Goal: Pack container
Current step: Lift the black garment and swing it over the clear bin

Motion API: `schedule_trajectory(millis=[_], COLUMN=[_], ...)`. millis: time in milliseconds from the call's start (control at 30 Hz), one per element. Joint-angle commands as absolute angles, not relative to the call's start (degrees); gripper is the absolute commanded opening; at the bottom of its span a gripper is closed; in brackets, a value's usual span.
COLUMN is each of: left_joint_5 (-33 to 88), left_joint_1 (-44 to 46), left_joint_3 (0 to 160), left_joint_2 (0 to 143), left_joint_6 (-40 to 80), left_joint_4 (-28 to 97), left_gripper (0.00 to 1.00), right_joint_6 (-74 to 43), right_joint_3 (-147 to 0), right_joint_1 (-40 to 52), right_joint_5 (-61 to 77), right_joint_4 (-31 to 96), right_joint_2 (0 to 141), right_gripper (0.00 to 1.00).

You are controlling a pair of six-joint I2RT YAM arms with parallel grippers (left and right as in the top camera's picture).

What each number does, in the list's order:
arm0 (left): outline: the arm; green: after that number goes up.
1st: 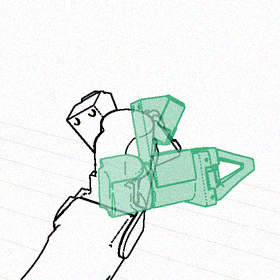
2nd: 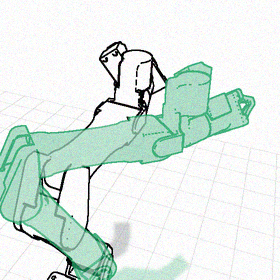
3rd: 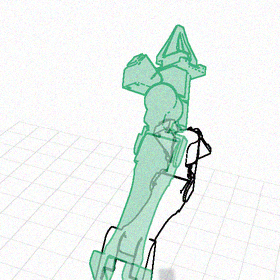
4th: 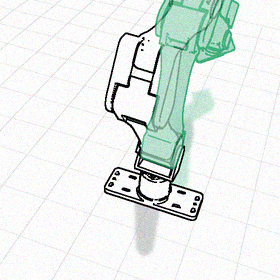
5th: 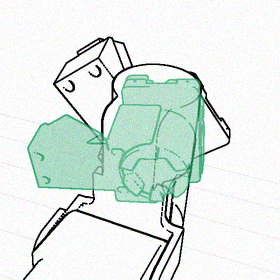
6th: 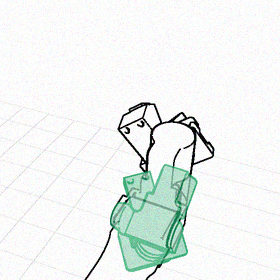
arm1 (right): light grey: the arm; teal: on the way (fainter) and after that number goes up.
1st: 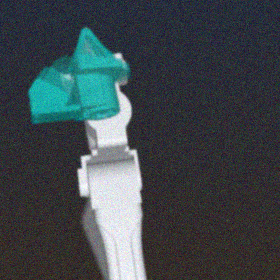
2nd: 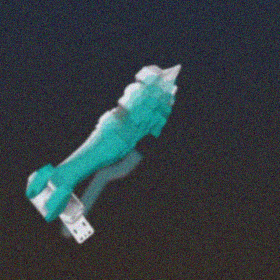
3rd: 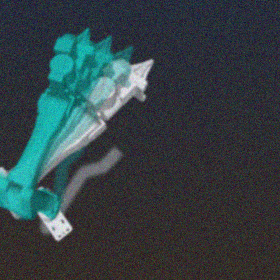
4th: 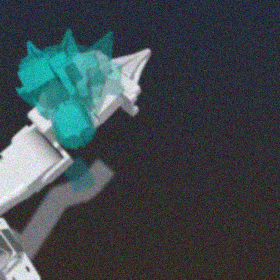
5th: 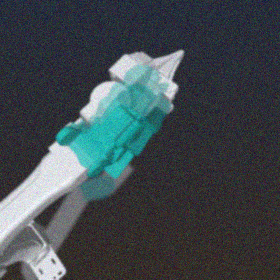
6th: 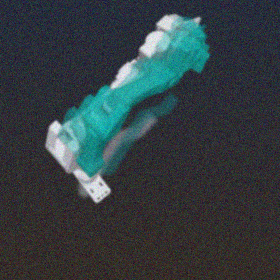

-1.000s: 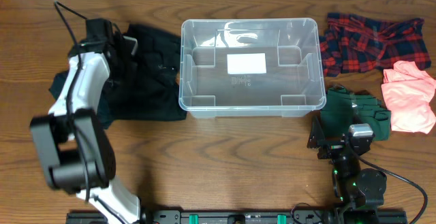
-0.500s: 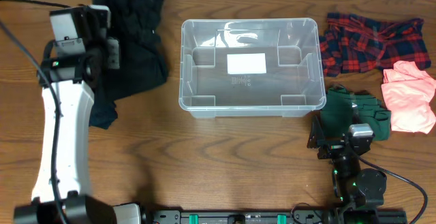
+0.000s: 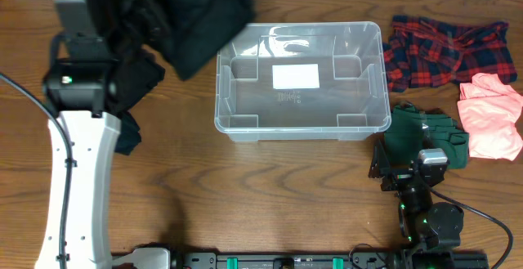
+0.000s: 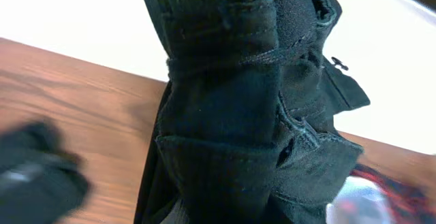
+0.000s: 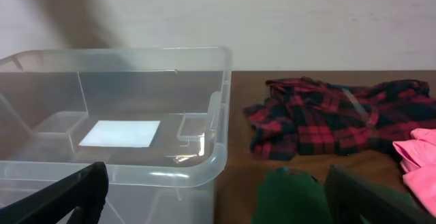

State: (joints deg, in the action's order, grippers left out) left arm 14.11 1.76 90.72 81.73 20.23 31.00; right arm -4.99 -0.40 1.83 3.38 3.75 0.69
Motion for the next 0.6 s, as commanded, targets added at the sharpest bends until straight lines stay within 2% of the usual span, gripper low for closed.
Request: schedule_trajectory(millis=[0, 300, 567], left_joint_5=[16.82, 18.98, 24.99], left_joint_1=[5.39, 14.13, 16.84], left_joint_3=[92.99, 92.99, 92.97], left_joint_2=[81.23, 87.70, 92.55], left_joint_6=[29.19, 26.96, 16.62], left_joint_4=[31.11, 39.38, 43.55], left_gripper=[0.06, 0.06, 0.06], right_joint_6=[-5.52, -5.52, -5.52], right_joint_3=[-0.32, -0.32, -0.32], right_joint_1=[1.30, 1.30, 1.30], right_joint_5=[3.40, 3.40, 3.40], right_joint_4=[3.95, 3.92, 3.95], right_joint_2=[0.43, 0.43, 0.43], right_gripper=[0.99, 0.99, 0.99])
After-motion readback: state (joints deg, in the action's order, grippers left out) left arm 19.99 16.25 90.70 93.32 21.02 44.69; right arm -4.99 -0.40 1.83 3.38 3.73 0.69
